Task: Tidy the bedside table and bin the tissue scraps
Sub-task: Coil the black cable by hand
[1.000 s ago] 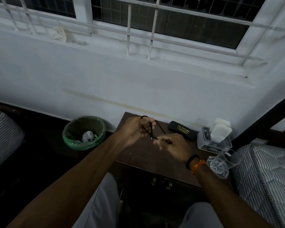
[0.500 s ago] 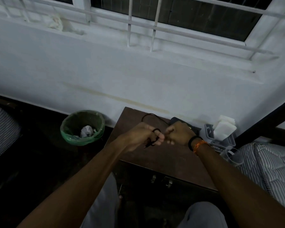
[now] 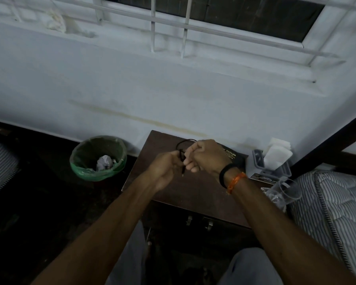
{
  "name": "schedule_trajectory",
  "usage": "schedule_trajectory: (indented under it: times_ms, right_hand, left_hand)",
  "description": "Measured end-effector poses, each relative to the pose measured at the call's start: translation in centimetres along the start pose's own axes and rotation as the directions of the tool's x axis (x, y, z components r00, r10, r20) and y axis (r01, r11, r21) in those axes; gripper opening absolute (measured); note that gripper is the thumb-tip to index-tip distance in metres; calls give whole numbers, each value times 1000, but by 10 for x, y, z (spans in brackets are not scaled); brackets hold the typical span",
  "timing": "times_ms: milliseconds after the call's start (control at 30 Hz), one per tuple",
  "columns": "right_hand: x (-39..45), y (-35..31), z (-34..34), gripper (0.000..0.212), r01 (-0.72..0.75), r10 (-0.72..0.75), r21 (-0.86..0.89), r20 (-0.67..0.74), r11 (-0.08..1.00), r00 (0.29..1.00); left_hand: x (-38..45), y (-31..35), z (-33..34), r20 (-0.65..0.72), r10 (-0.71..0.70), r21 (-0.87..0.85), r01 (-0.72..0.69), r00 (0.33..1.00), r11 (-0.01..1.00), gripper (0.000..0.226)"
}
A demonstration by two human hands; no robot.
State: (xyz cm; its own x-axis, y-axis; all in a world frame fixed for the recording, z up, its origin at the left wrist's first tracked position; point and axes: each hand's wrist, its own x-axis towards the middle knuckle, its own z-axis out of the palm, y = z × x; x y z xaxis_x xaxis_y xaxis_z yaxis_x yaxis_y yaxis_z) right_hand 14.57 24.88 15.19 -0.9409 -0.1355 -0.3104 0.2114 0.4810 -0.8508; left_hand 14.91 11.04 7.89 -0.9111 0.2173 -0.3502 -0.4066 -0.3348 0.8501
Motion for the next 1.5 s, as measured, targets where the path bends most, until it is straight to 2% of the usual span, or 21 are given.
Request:
schedule_trajectory:
  times_ms: [67,133,200,300,400,500,600,700,867,1000,1100,1233,1333,1500]
  right_hand:
    - [-5,13,12,10,9,-9,6,18,1000,1000]
    - [-9,29,21,16,30,-26,-59,75,998,997]
    - [-10,45,23,22,55,-37,-159,113,986,993]
    - [-9,65,14,28,75,-40,-226,153,971,987]
    - [1,77,0,27,57,-14,-287,148,956,989]
    - [18,75,-14,28,6,28,-359,87,933,996]
    - [35,55,-26,26,9,-5,-430,11,903,1000]
    - [47,31,-28,23,1,-5,-456,-8,890,1000]
    - [48,1,-17,31,-88,69,-420,-59,903,996]
    - [35,-17,3,27,-40,34,-376,-22,926,999]
    - [17,-17,18,24,34,-19,-303,51,952,998]
    - [-1,5,31,22,204,-165,-303,149,931,975]
    - [-5,29,39,30,277,-229,-323,179,905,957]
    - [5,60,31,33,258,-179,-348,244,901,953]
  left_hand:
    - [1,4,-3,56,-8,-247,22,998,969,39]
    - [2,8,-3,32,-19,-485,32,999,874,44]
    - [1,14,-2,-23,-3,-562,-11,1000,827,37]
    - [-1,18,-6,-72,46,-542,-78,996,837,27]
    - [-4,16,-13,-59,52,-484,-74,997,872,27]
    - [-5,9,-18,-38,65,-291,-73,997,954,29]
    - [-7,2,-17,-70,53,-33,-56,996,998,33]
    - [-7,-3,-14,-31,3,38,-2,1000,999,35]
    - [-3,-5,-10,6,-49,167,47,999,985,44]
    - [3,-7,-10,25,-76,132,72,997,989,61]
    - [7,-3,-15,21,-66,21,65,998,998,67]
    - [8,6,-21,48,-14,-80,18,999,997,47]
    - [15,7,-26,-56,10,-205,-21,998,979,33]
    - [13,18,-29,-100,56,-362,-89,993,928,31]
